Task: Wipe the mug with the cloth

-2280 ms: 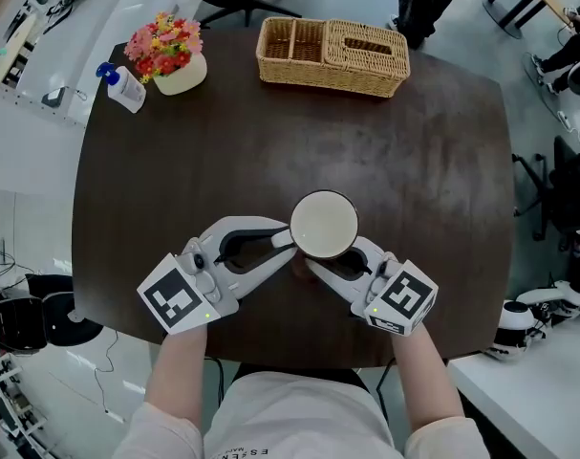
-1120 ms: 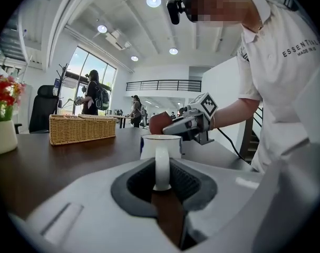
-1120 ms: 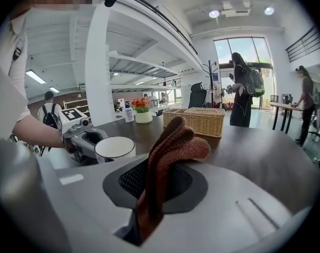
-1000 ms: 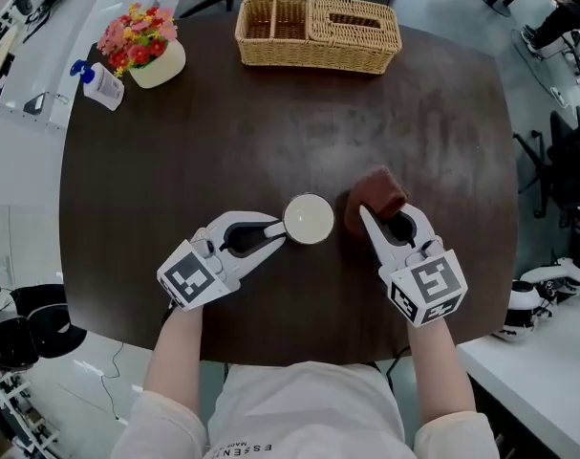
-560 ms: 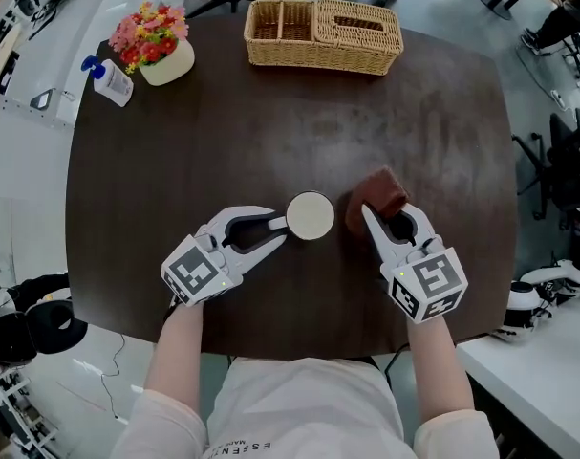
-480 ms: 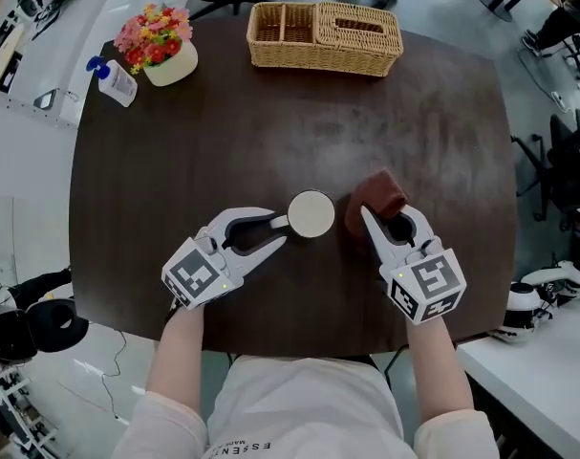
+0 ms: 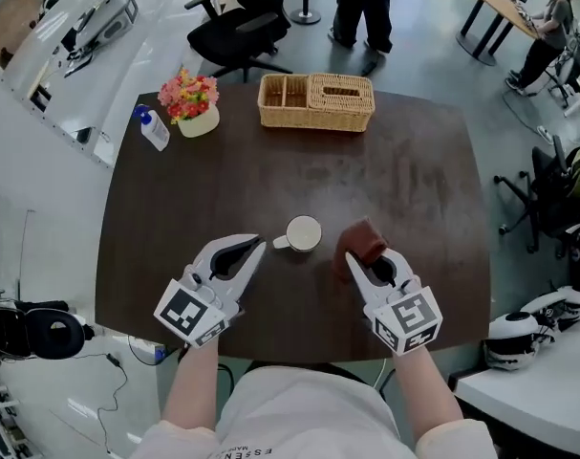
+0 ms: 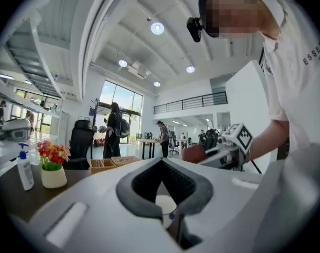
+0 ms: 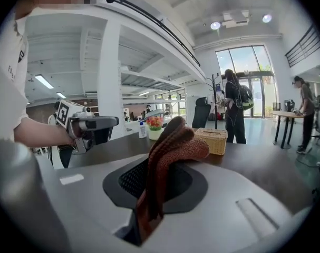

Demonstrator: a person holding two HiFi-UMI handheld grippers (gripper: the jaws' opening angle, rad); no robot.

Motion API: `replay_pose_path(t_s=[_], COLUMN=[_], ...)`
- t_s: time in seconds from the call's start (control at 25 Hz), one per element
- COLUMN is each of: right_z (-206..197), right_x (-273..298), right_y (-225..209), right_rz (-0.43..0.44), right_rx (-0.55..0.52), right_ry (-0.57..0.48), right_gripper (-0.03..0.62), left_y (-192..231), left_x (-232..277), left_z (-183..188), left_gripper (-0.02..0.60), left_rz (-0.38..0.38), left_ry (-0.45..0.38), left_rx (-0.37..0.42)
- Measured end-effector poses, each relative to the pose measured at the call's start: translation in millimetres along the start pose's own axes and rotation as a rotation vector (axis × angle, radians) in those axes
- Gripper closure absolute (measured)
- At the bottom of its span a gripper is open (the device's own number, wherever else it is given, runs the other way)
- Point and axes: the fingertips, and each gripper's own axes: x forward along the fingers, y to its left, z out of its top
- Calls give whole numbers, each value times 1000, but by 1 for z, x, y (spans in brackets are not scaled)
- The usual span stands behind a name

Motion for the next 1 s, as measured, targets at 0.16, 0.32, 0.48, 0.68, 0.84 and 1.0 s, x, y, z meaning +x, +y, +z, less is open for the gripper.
replay_pose_path(t_s=[0.16, 0.32, 0.48, 0.68, 0.84, 1.0], right_z=[25, 32, 27, 12, -6, -22], right_x=[-27, -53, -84, -107, -125, -148], right_y=[23, 50, 69, 86, 108, 145], right_rz=[1, -2, 9, 12, 7, 6], right_rx=[-74, -97, -102, -86, -65, -54], right_ry=[-78, -124, -138, -136, -123, -110], right_gripper=[513, 514, 514, 514, 514, 514], left_y=[-28, -54, -79, -118, -150, -183], left_x=[-21, -39, -57, -75, -92, -123], left_z=[51, 55, 56, 53, 41, 35], left_gripper=[578, 578, 578, 578, 578, 578], left_rz=[27, 71, 154, 137, 96, 80], left_ry=[-104, -80, -87, -69, -61, -34], left_rx=[9, 30, -39, -29, -36, -58])
